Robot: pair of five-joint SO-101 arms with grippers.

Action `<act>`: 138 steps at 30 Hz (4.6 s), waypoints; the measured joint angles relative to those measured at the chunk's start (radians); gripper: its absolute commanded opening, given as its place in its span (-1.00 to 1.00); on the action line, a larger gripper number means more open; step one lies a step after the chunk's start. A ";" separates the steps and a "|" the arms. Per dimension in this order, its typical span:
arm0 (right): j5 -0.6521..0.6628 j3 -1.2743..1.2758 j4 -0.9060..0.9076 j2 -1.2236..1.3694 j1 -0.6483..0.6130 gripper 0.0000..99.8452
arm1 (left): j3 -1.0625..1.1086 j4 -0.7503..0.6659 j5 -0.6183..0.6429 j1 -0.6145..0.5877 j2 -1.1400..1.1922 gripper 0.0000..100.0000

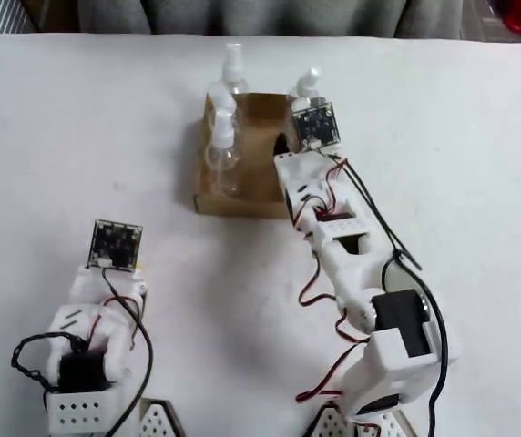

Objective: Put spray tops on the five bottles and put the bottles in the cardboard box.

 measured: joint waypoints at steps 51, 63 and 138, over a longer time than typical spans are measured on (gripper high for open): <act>0.002 0.074 -0.057 -0.138 -0.041 -0.44 | 0.000 0.000 0.000 0.000 0.000 -0.95; 0.002 0.230 -0.057 -0.431 -0.038 -0.45 | 0.000 0.000 0.000 0.000 0.000 -0.95; 0.003 0.956 1.620 -1.961 0.195 -0.97 | 0.000 0.298 0.000 0.038 0.000 -0.95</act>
